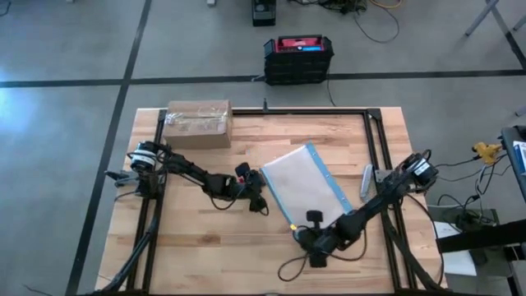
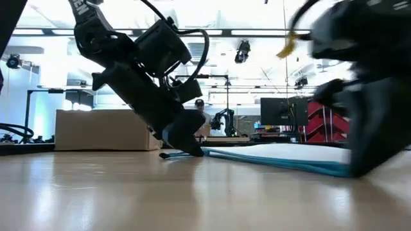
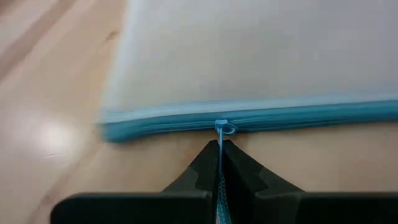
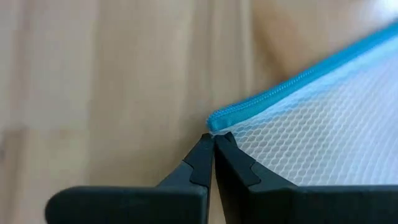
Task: Unpack boxes
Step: Open the transparent zip bag
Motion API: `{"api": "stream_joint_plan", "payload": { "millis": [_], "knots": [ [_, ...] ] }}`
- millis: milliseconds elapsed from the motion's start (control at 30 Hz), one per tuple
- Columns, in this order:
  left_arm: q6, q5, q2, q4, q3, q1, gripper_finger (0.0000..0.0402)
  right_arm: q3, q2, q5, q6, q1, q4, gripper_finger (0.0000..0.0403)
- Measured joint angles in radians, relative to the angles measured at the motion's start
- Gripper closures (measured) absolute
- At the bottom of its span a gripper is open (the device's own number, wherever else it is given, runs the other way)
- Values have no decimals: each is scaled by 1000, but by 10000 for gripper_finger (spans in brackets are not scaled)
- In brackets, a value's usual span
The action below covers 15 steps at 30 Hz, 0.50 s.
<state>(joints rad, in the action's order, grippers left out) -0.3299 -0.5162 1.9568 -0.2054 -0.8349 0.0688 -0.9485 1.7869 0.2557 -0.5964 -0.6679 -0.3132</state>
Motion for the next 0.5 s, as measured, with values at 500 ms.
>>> {"api": "stream_joint_plan", "payload": {
  "millis": [500],
  "knots": [
    [3,-31,-85,160,14,23,401,2,-145,154,-307,-113,-176,402]
  ]
}}
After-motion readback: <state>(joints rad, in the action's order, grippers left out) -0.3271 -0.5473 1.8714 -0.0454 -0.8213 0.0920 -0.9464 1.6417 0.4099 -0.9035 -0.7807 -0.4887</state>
